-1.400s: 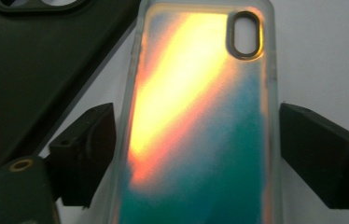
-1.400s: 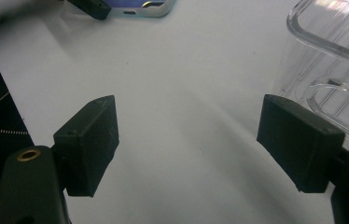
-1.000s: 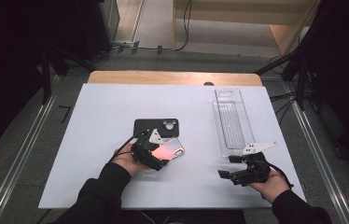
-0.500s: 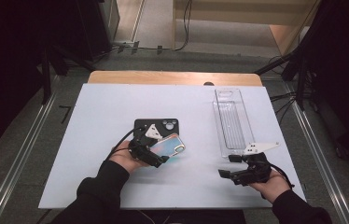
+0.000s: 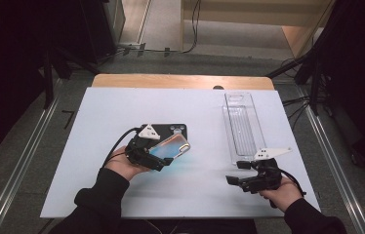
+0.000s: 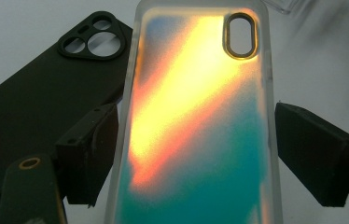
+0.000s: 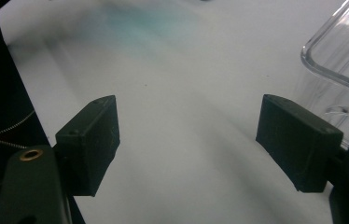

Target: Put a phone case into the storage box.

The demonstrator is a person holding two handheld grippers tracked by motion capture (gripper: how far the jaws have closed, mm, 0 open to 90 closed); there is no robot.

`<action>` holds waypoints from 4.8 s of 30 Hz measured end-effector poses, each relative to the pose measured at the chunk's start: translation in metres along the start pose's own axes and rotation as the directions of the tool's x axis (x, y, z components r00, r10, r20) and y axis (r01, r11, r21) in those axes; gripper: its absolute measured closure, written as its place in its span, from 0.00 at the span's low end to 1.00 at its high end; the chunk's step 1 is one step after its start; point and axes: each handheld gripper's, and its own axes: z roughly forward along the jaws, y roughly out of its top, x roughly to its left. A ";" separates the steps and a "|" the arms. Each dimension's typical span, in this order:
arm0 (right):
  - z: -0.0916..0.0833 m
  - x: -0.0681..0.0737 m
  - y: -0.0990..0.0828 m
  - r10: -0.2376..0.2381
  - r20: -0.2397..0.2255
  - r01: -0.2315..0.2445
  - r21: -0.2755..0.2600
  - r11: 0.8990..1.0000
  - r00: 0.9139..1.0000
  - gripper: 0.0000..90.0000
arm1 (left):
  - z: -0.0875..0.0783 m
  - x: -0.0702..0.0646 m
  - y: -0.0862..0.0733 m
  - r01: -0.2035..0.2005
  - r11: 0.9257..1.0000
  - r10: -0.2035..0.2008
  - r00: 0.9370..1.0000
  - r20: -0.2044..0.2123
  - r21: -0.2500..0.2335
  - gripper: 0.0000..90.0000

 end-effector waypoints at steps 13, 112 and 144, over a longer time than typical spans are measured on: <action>0.004 0.012 0.017 -0.012 0.011 0.012 0.007 1.000 1.000 0.22 | -0.010 -0.011 -0.001 0.049 0.996 -0.054 0.996 -0.064 -0.074 0.19; 0.069 0.040 0.150 0.371 -0.132 -0.384 -0.095 0.918 0.919 0.85 | 0.010 -0.051 -0.019 0.119 0.842 -0.222 0.966 -0.136 -0.527 0.19; 0.056 0.039 0.146 0.101 -0.010 -0.102 -0.148 0.984 0.995 0.85 | -0.017 -0.018 -0.005 0.236 0.940 -0.233 0.972 0.040 -0.248 0.18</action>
